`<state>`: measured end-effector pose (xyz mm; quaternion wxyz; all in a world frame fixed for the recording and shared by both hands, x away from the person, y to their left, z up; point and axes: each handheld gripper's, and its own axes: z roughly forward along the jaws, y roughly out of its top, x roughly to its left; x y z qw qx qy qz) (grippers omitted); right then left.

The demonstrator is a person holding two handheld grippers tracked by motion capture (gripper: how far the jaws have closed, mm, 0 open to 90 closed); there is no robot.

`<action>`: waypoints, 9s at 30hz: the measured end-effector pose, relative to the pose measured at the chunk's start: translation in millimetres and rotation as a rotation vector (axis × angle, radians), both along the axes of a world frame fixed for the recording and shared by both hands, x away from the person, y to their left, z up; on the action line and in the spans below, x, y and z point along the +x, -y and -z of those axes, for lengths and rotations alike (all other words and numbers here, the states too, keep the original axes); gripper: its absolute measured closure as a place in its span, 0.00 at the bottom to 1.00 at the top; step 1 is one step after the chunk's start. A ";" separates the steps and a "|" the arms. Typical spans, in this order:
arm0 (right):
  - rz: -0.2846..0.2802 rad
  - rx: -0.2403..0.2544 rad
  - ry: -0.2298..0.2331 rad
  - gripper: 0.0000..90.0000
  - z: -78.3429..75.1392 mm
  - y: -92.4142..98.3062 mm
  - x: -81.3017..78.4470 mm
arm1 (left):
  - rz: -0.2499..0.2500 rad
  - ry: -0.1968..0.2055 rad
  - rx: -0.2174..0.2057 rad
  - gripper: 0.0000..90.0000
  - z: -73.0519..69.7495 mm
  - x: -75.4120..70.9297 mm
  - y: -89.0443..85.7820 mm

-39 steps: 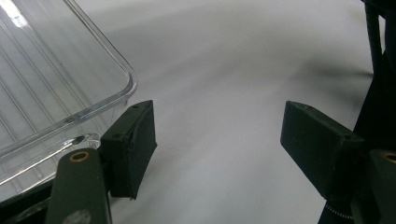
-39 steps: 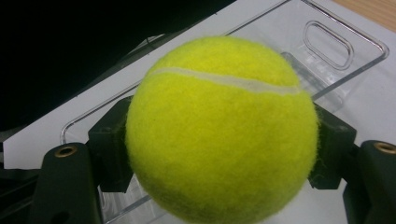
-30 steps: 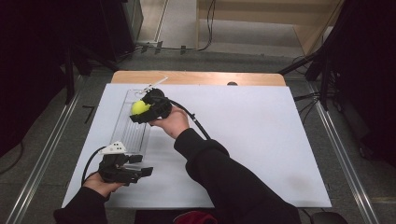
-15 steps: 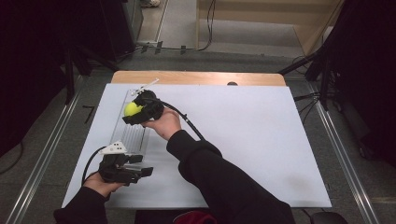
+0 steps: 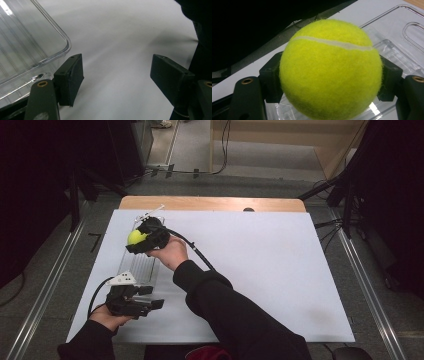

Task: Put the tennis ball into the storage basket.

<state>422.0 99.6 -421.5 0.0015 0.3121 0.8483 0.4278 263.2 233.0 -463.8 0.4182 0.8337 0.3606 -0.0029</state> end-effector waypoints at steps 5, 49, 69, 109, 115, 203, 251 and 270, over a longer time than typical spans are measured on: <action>0.003 -0.008 -0.007 0.26 2.2 -0.8 0.5 | 0.002 0.001 0.001 0.30 0.0 0.0 0.1; -0.023 -0.069 -0.050 0.25 34.3 -10.1 -0.9 | 0.001 -0.002 0.000 0.30 -0.4 -0.4 -0.2; -0.043 -0.050 -0.008 0.12 6.8 9.7 -2.8 | 0.003 0.001 0.001 0.30 -0.2 0.0 -0.3; -0.045 -0.106 -0.037 0.14 -8.5 75.4 -26.6 | -0.002 -0.005 0.008 0.30 0.7 0.2 -1.2; -0.040 -0.106 -0.039 0.14 -7.5 86.3 -28.7 | -0.005 -0.004 0.008 0.30 0.9 0.2 -1.1; 0.073 -0.064 -0.060 0.15 13.0 234.1 -74.0 | -0.003 -0.006 0.005 0.30 0.6 -0.7 0.3; 0.174 -0.048 -0.061 0.15 30.3 321.3 -123.0 | -0.002 -0.006 0.010 0.30 0.4 -0.9 0.9; 0.225 -0.043 -0.086 0.15 47.6 354.0 -149.8 | -0.003 -0.005 0.007 0.30 0.3 -1.0 0.9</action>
